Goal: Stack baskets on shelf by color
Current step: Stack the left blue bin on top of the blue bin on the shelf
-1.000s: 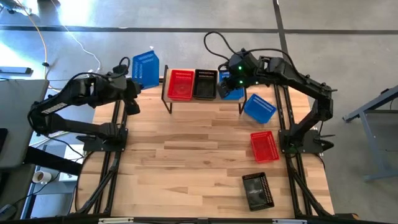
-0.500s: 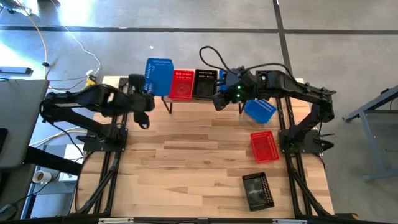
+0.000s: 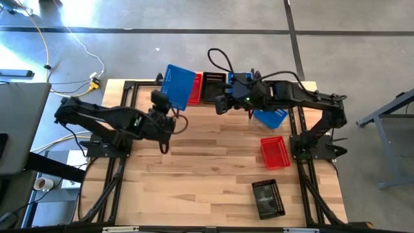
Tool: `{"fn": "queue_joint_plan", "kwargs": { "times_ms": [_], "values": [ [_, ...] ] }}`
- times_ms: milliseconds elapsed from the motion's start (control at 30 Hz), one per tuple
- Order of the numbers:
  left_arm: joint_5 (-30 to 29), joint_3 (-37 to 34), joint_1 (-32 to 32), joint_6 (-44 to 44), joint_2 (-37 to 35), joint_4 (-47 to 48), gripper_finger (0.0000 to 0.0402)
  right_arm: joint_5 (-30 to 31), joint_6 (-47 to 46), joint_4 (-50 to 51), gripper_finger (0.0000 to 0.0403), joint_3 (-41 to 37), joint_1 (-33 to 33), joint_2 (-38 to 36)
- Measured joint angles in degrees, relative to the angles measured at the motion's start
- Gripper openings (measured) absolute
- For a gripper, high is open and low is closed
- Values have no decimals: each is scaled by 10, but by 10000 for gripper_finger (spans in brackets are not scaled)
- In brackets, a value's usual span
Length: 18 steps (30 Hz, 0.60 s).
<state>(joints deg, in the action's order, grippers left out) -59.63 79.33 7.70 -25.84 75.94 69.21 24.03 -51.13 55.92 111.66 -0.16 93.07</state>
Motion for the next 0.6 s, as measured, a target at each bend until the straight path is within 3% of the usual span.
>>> {"fn": "queue_joint_plan", "kwargs": {
  "times_ms": [600],
  "values": [
    [-53,0,18,-93,51,-2,0,-5,1,-115,161,0,0,76]
  ]
}}
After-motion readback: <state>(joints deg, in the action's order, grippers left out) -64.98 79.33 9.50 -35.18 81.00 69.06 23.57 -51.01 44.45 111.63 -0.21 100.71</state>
